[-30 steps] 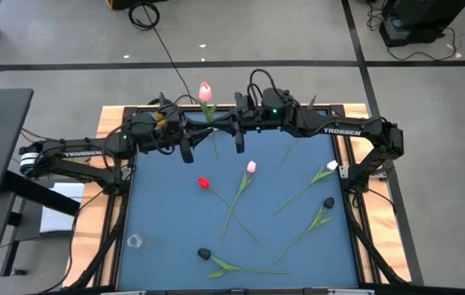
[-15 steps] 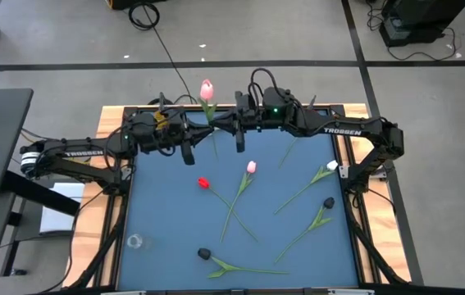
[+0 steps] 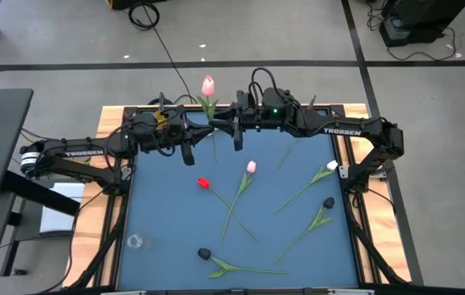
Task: Sort flowers into vase by color
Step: Put the left pink flower into the yellow vase
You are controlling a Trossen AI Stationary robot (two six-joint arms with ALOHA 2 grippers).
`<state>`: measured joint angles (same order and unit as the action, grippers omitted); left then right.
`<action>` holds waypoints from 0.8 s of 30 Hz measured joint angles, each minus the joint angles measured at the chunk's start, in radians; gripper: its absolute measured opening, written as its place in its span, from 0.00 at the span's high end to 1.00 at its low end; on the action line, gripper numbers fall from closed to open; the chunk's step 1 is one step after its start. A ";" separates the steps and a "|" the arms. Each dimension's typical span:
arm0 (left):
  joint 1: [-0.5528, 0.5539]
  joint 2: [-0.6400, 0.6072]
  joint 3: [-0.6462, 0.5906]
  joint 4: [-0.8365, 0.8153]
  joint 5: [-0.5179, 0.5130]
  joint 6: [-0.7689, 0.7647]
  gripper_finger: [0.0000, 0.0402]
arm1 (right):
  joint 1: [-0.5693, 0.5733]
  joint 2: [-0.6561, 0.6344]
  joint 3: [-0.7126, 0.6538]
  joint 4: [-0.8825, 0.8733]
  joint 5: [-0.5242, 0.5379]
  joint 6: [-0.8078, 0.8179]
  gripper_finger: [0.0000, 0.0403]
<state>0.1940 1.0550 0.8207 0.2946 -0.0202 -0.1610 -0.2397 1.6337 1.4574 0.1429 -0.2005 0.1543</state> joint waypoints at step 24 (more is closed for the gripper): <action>0.156 -0.299 0.000 -0.495 -0.158 -0.115 0.59 | 0.019 0.124 0.000 0.185 0.233 -0.103 1.00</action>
<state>0.3499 0.7561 0.8204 -0.2003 -0.1783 -0.2763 -0.2203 1.7574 1.4578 0.3280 0.0325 0.0510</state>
